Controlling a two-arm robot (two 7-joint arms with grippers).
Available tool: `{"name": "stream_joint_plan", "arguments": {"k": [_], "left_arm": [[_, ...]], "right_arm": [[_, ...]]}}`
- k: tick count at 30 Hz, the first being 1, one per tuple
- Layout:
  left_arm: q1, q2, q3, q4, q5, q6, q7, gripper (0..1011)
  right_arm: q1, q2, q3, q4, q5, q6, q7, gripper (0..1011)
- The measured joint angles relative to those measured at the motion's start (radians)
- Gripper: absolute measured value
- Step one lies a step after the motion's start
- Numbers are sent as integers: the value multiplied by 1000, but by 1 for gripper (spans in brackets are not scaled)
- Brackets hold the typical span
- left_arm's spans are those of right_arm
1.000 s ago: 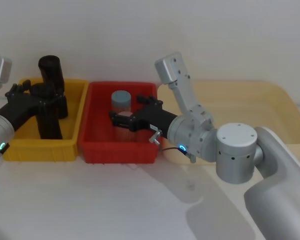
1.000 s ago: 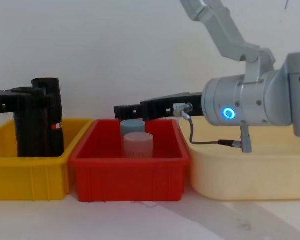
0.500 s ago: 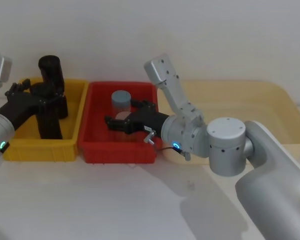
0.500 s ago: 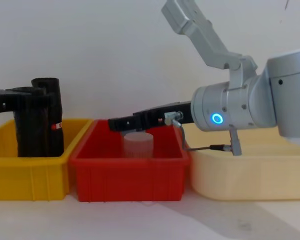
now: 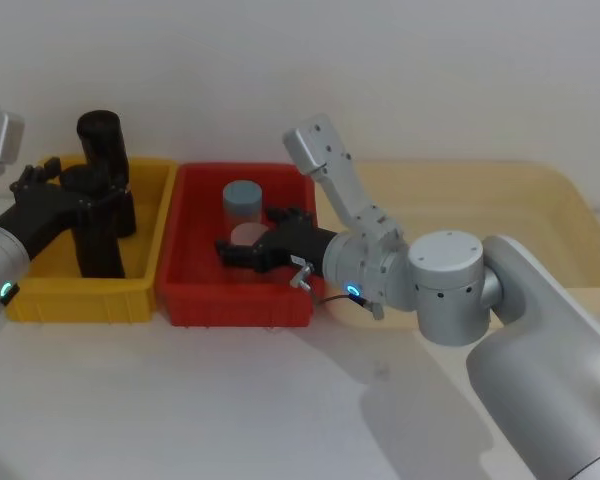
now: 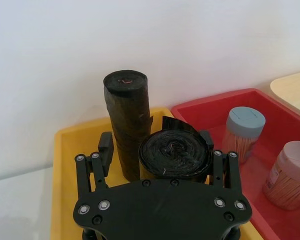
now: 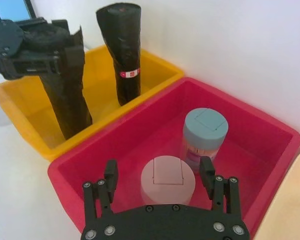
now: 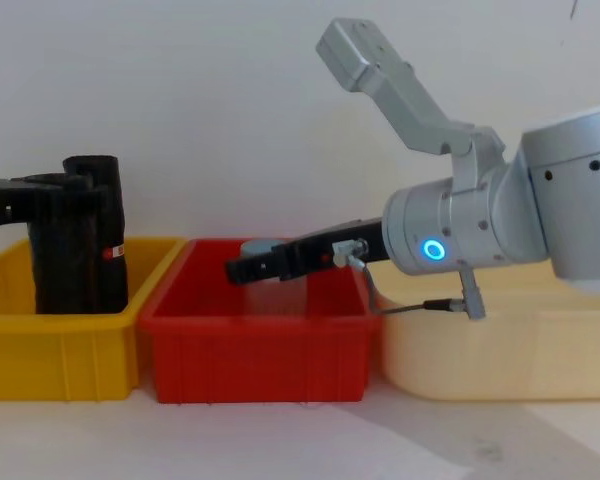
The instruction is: Pick up the garbage bag with the one hand and transfer it to the other hand.
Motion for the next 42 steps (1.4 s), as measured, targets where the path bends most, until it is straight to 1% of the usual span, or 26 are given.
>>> {"name": "stream_joint_plan", "arguments": {"k": [7, 19, 23, 25, 26, 27, 28, 30, 31, 32, 33, 37, 42], "left_arm": [[-1, 0, 0, 0, 0, 0, 1, 1001], [-1, 0, 0, 0, 0, 0, 1, 1001], [-1, 0, 0, 0, 0, 0, 1, 926], [-1, 0, 0, 0, 0, 0, 1, 885], [-1, 0, 0, 0, 0, 0, 1, 852], [-1, 0, 0, 0, 0, 0, 1, 818], [-1, 0, 0, 0, 0, 0, 1, 800], [-1, 0, 0, 0, 0, 0, 1, 729], [-1, 0, 0, 0, 0, 0, 1, 711], [-1, 0, 0, 0, 0, 0, 1, 689], [-1, 0, 0, 0, 0, 0, 1, 632], [-1, 0, 0, 0, 0, 0, 1, 568], [0, 0, 0, 0, 0, 0, 1, 539]], "right_arm": [[12, -3, -6, 35, -12, 0, 11, 1000], [22, -9, -7, 66, -23, -4, 20, 1000], [25, -10, -7, 72, -25, -5, 23, 944], [25, -11, -7, 74, -25, -5, 23, 890], [25, -11, -7, 75, -26, -5, 23, 875], [25, -11, -6, 76, -26, -5, 24, 825], [26, -11, -6, 77, -26, -6, 24, 815], [26, -11, -6, 78, -27, -6, 24, 753], [26, -11, -6, 79, -27, -6, 24, 737], [27, -11, -6, 79, -27, -6, 24, 697], [27, -12, -6, 80, -27, -6, 25, 667], [27, -12, -6, 82, -27, -7, 25, 663], [28, -13, -6, 84, -28, -7, 26, 664]]}}
